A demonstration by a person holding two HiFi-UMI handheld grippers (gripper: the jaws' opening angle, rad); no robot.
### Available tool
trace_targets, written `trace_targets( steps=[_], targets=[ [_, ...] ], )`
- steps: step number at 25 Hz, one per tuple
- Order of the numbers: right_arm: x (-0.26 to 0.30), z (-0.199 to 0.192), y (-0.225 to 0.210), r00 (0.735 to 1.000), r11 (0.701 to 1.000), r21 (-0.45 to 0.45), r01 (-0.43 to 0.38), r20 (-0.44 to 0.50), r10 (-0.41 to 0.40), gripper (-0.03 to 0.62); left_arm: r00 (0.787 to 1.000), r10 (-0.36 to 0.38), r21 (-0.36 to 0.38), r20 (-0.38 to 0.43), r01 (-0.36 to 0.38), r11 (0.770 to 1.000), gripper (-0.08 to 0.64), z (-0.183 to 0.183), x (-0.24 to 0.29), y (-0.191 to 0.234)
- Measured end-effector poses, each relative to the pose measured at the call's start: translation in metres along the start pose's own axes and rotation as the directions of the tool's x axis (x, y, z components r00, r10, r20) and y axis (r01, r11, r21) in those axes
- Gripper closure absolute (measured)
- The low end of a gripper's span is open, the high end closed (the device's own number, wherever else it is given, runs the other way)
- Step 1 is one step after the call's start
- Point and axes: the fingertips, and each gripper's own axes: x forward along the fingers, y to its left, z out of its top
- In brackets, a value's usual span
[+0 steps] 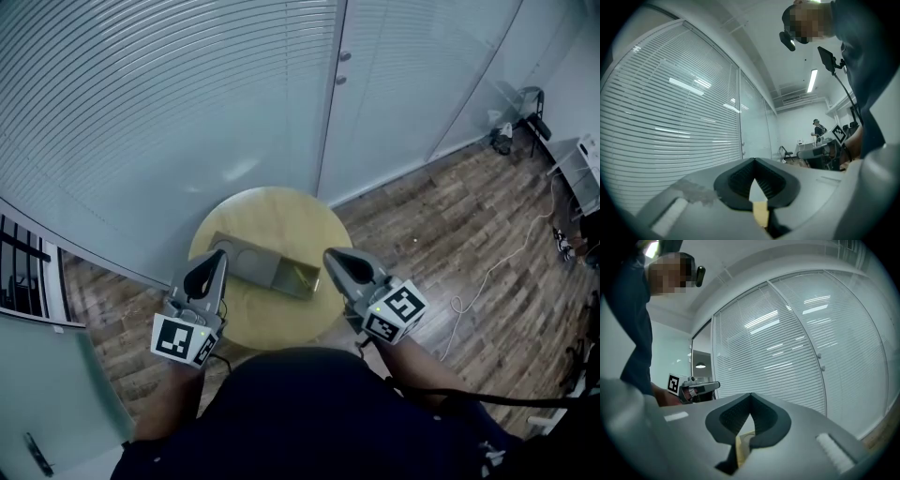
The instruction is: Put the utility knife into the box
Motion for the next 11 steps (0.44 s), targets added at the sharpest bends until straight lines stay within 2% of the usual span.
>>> trace_targets(
  steps=[11],
  targets=[
    [0.0039, -0.0010, -0.0049, 1.000, 1.000, -0.016, -0.009, -0.016, 0.008, 0.583, 1.000, 0.009, -0.014, 0.006, -0.008, 1.000, 0.557, -0.0060, 0.0034, 0.0004]
  ],
)
